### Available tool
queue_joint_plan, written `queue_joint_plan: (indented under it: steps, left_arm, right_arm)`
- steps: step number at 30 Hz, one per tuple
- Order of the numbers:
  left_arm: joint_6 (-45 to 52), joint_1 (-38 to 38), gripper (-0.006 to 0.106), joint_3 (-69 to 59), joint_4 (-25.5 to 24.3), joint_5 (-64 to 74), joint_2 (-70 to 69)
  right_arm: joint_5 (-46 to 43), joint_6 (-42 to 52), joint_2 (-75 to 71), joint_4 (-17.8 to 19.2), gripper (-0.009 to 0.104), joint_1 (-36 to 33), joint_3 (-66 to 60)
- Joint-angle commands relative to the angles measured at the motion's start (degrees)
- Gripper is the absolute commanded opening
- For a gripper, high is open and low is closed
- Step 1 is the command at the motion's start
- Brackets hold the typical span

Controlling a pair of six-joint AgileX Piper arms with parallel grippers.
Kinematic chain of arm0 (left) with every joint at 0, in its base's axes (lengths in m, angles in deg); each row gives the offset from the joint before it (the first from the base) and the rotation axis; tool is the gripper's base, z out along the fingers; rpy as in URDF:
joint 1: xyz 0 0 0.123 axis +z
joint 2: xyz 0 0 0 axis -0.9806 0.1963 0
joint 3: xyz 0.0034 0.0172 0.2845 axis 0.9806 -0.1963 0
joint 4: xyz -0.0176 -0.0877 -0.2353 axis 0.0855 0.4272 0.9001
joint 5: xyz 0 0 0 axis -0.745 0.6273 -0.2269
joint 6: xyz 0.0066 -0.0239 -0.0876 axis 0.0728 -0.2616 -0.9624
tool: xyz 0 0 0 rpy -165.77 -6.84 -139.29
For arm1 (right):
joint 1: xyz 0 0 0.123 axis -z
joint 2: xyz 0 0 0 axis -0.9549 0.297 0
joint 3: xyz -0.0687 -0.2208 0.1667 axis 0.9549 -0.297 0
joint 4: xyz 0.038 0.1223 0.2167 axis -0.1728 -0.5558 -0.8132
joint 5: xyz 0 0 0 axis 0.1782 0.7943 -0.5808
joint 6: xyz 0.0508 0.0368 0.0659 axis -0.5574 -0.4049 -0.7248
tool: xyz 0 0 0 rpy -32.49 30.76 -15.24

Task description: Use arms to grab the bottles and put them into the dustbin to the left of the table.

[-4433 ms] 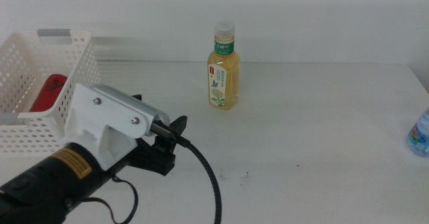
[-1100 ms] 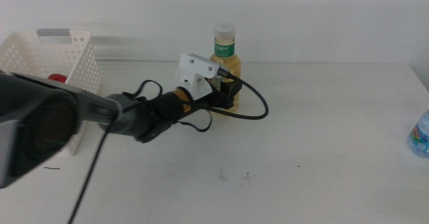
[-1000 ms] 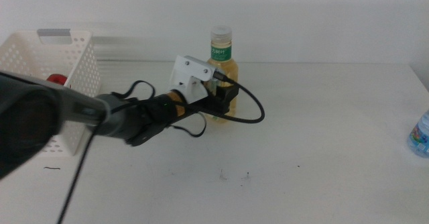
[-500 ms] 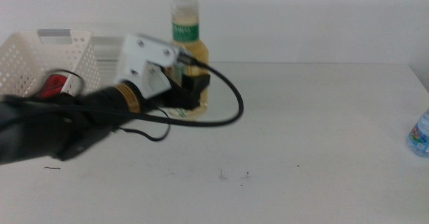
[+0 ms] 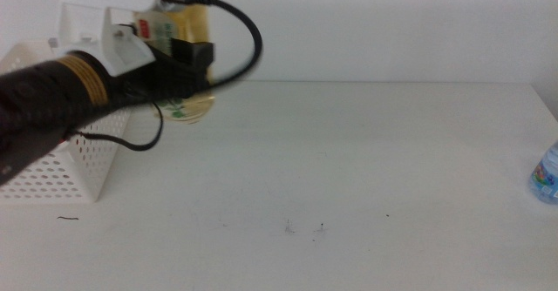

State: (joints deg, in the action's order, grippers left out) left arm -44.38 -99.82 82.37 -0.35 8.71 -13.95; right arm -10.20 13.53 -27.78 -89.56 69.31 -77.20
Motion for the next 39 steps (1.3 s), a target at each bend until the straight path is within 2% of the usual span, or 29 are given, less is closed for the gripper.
queue_joint_plan:
  steps: [1, 3, 6, 8, 10, 13, 14, 16, 30, 39]
  left_arm:
    - [-0.2, 0.0, 0.036, 3.3, 3.5, 4.9, -2.0]
    - [3.7, 0.0, 0.036, 6.3, 6.3, 11.4, -2.2]
    - [8.6, 0.0, 0.036, 10.5, 6.4, 19.0, -2.2]
    - [11.5, 0.3, 0.036, 13.8, 8.8, 23.7, -2.0]
    - [18.5, 1.9, 0.036, 17.3, 17.1, 29.0, -1.1]
    - [35.4, 6.2, 0.036, 22.2, 30.7, 35.1, 0.7]
    - [39.6, 7.7, 0.036, 23.6, 33.4, 37.1, 1.3]
    - [42.8, 10.5, 0.036, 26.1, 35.6, 40.7, 2.8]
    - [49.0, 24.2, 0.036, 47.2, 35.5, 64.9, 18.5]
    - [49.3, 30.3, 0.036, 50.5, 35.1, 65.9, 26.7]
  right_arm:
    - [-0.5, 0.2, -0.2, 0.6, 0.087, 0.0, -0.2]
    - [-0.5, 0.2, -0.2, 0.6, 0.087, 0.0, -0.2]
    - [-0.5, 0.2, -0.2, 0.6, 0.087, 0.0, -0.2]
    - [-0.5, 0.2, -0.2, 0.6, 0.087, 0.0, -0.2]
    - [-0.5, 0.2, -0.2, 0.6, 0.087, 0.0, -0.2]
    - [-0.5, 0.2, -0.2, 0.6, 0.087, 0.0, -0.2]
    - [-0.5, 0.2, -0.2, 0.6, 0.087, 0.0, -0.2]
    - [-0.5, 0.2, -0.2, 0.6, 0.087, 0.0, -0.2]
    - [-0.5, 0.2, -0.2, 0.6, 0.087, 0.0, -0.2]
    - [-0.5, 0.2, -0.2, 0.6, 0.087, 0.0, -0.2]
